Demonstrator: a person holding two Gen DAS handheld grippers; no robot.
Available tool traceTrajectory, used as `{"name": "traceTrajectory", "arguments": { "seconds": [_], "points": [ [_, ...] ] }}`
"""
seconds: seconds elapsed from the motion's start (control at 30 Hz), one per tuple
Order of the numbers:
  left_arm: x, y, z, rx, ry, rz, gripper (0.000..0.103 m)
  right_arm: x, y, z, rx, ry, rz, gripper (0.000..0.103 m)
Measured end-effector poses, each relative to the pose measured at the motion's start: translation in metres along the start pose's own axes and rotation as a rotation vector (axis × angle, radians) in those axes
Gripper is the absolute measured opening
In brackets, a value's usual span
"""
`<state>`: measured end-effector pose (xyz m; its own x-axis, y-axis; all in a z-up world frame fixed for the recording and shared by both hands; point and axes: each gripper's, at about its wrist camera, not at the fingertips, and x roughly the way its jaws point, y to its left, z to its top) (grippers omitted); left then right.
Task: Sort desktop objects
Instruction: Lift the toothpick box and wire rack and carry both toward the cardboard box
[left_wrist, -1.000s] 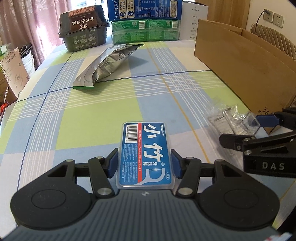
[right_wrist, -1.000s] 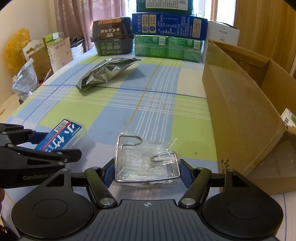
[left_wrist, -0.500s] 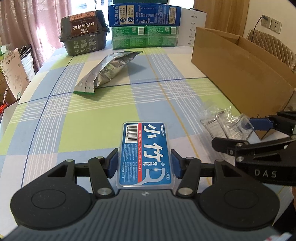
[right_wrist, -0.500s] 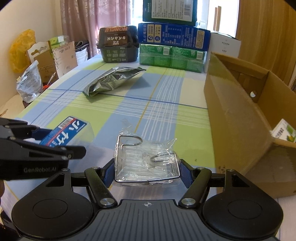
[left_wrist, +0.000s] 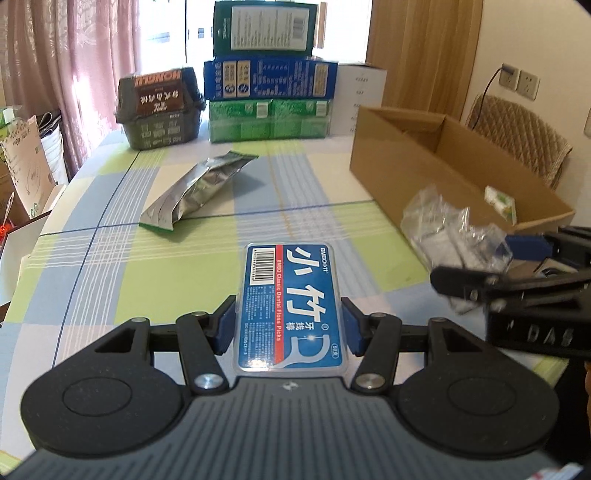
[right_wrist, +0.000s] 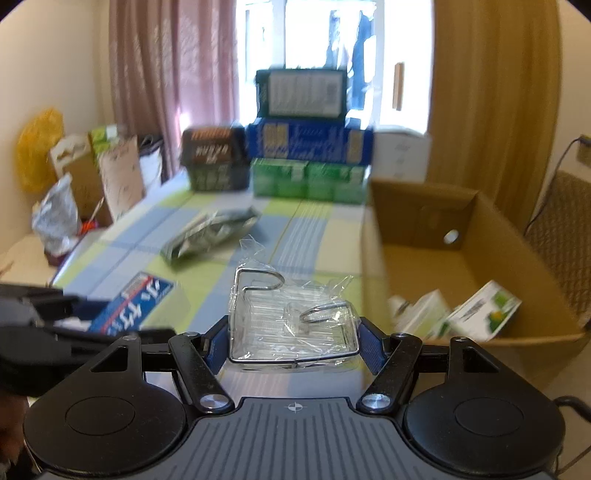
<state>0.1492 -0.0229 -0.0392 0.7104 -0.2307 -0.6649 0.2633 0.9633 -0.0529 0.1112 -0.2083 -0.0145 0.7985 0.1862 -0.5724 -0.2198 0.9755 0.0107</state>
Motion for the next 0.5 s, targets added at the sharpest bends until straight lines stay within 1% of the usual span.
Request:
{"name": "traceTrajectory", "arguments": {
  "seconds": [0.13, 0.3, 0.5],
  "points": [
    [-0.017, -0.021, 0.013, 0.023, -0.032, -0.022, 0.052, -0.022, -0.023, 0.013, 0.047, -0.037, -0.036, 0.067],
    [-0.033, -0.054, 0.031, 0.055, -0.069, -0.064, 0.052, -0.04, -0.059, 0.025, 0.083, -0.063, -0.093, 0.067],
    [-0.037, -0.094, 0.056, 0.091, -0.102, -0.124, 0.052, -0.049, -0.107, 0.037, 0.127, -0.079, -0.172, 0.067]
  ]
}}
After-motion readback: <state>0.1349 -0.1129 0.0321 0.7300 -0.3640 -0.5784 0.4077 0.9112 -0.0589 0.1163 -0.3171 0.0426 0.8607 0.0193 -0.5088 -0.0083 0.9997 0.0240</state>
